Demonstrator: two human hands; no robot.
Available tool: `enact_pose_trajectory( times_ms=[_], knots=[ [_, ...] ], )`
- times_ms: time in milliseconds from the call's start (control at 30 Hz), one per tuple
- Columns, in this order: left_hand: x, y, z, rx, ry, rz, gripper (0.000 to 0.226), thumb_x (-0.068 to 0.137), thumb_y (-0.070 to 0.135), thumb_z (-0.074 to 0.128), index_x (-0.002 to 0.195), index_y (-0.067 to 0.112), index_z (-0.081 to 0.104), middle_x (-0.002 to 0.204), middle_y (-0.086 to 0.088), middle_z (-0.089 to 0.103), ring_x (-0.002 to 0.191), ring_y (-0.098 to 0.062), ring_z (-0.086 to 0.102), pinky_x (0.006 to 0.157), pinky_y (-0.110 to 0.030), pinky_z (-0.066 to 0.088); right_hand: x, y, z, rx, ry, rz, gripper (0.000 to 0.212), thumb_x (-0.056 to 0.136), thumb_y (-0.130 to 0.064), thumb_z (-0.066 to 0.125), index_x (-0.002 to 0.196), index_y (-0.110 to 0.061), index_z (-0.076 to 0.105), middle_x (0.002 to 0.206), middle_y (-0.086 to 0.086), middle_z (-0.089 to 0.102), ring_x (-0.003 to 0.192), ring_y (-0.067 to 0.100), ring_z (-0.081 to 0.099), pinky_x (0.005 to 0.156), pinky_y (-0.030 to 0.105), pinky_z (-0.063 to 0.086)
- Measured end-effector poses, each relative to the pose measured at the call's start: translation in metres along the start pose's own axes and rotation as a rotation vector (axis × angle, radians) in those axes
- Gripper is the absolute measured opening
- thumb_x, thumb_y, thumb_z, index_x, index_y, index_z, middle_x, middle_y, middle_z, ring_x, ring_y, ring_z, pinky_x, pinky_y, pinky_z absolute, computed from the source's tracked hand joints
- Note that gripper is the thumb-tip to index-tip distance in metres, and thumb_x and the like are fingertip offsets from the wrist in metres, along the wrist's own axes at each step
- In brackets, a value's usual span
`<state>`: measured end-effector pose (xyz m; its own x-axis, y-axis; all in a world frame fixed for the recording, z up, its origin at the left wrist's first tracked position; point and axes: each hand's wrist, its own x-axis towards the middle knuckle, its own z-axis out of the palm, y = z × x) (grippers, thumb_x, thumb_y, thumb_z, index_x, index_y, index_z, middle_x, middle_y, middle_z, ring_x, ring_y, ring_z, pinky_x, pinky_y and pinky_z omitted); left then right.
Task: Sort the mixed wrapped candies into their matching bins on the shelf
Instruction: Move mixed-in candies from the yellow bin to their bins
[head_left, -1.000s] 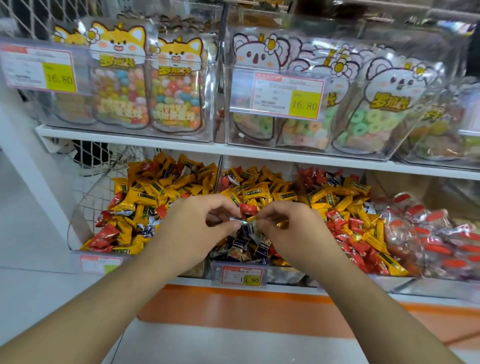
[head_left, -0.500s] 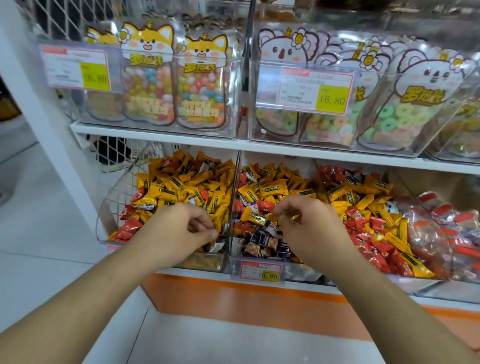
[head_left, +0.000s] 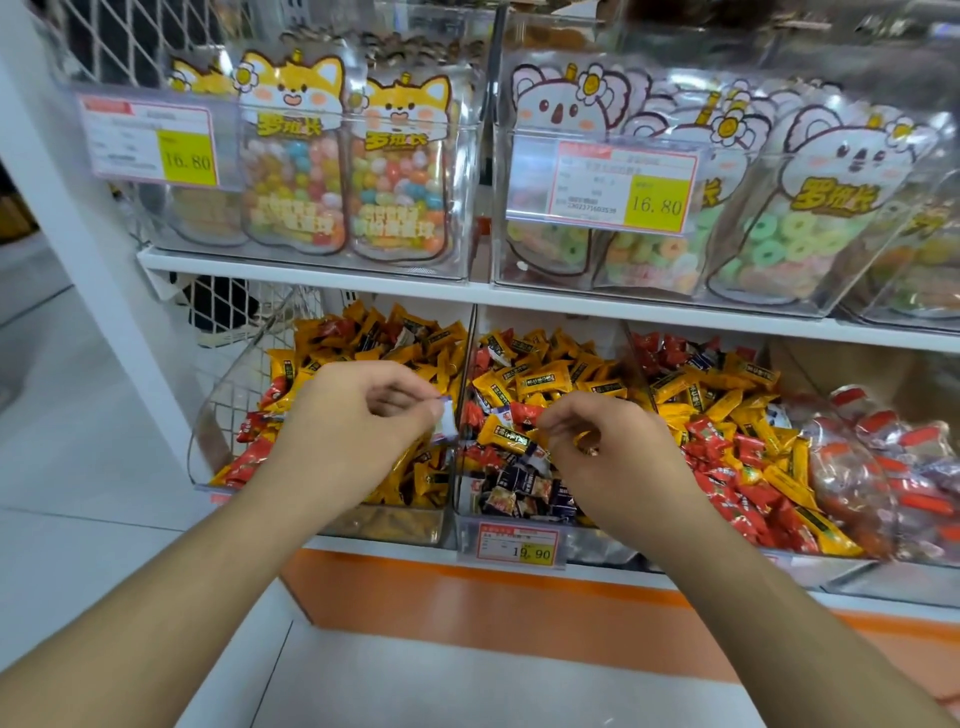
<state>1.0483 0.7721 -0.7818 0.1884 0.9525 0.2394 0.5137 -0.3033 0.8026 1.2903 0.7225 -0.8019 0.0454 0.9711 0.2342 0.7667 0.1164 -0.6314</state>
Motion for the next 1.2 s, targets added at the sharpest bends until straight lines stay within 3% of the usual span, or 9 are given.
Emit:
enact_pose_trajectory(
  times_ms=[167,333,433,567,667,833,1000,1067,1200],
  knots=[
    [-0.015,0.028,0.025,-0.125,-0.144,0.025,0.006,0.087,0.026,0.081,0.09,0.03,0.08,0.084,0.019,0.076,0.085,0.004,0.071,0.079,-0.014,0.056,-0.003,-0.009,0.0,0.217,-0.141,-0.062,0.02,0.09,-0.028,0.079,0.108,-0.031,0.071,0.094,-0.015,0.071,0.094,0.004,0.068,0.08,0.023,0.056],
    [-0.014,0.018,0.03,-0.064,-0.138,0.056,0.006,0.093,0.03,0.074,0.095,0.034,0.077,0.091,0.021,0.074,0.092,0.006,0.067,0.081,-0.012,0.053,-0.004,-0.003,-0.002,0.047,-0.058,-0.061,0.014,0.089,-0.032,0.078,0.087,-0.036,0.066,0.081,-0.019,0.066,0.084,0.001,0.062,0.069,0.013,0.047],
    [0.0,-0.004,0.014,0.012,-0.006,0.015,0.01,0.095,0.022,0.071,0.095,0.032,0.075,0.089,0.016,0.071,0.091,0.007,0.063,0.075,-0.005,0.047,-0.002,0.002,-0.002,-0.142,-0.083,-0.042,0.016,0.092,-0.043,0.073,0.107,-0.039,0.07,0.104,-0.026,0.066,0.097,-0.006,0.06,0.074,0.004,0.04],
    [0.02,-0.05,-0.007,0.166,0.096,-0.101,0.019,0.094,0.011,0.068,0.095,0.029,0.07,0.089,0.012,0.069,0.083,0.003,0.064,0.061,-0.008,0.047,0.0,0.004,0.002,-0.161,-0.028,-0.015,0.011,0.096,-0.028,0.069,0.105,-0.034,0.072,0.11,-0.018,0.067,0.098,-0.001,0.06,0.071,0.003,0.039],
    [0.029,-0.079,-0.011,0.222,0.091,-0.187,0.023,0.091,0.008,0.074,0.098,0.029,0.069,0.092,0.011,0.067,0.083,-0.002,0.064,0.065,-0.011,0.045,0.0,0.004,0.006,-0.149,-0.01,-0.004,0.014,0.095,-0.019,0.069,0.102,-0.031,0.073,0.107,-0.016,0.067,0.096,0.001,0.06,0.072,0.001,0.037],
    [0.037,-0.097,-0.007,0.343,-0.011,-0.222,0.032,0.094,0.024,0.075,0.125,0.027,0.068,0.113,0.01,0.069,0.095,-0.008,0.062,0.069,-0.019,0.046,-0.001,0.001,0.011,-0.131,-0.016,-0.015,0.02,0.094,-0.012,0.069,0.103,-0.03,0.074,0.104,-0.018,0.065,0.089,-0.008,0.055,0.071,-0.003,0.037],
    [0.039,-0.098,-0.003,0.36,0.021,-0.198,0.006,0.093,0.026,0.075,0.098,0.03,0.075,0.097,0.014,0.072,0.076,0.001,0.061,0.06,-0.013,0.04,0.0,-0.003,0.015,-0.139,-0.035,0.001,0.018,0.095,-0.014,0.068,0.102,-0.03,0.074,0.106,-0.018,0.066,0.074,-0.018,0.049,0.066,-0.001,0.039],
    [0.04,-0.099,-0.003,0.361,0.043,-0.203,0.012,0.092,0.024,0.077,0.083,0.031,0.074,0.086,0.015,0.071,0.072,0.0,0.063,0.056,-0.016,0.042,0.0,-0.005,0.016,-0.138,-0.042,0.007,0.018,0.095,-0.015,0.067,0.101,-0.031,0.074,0.105,-0.019,0.067,0.078,-0.017,0.052,0.067,0.0,0.041],
    [0.041,-0.095,-0.006,0.264,0.096,-0.206,0.02,0.087,0.014,0.08,0.077,0.029,0.072,0.078,0.013,0.07,0.072,-0.001,0.065,0.06,-0.018,0.047,0.001,-0.009,0.018,-0.126,-0.064,0.014,0.019,0.096,-0.014,0.066,0.102,-0.03,0.074,0.104,-0.018,0.067,0.073,-0.02,0.053,0.064,0.002,0.041]
  ],
)
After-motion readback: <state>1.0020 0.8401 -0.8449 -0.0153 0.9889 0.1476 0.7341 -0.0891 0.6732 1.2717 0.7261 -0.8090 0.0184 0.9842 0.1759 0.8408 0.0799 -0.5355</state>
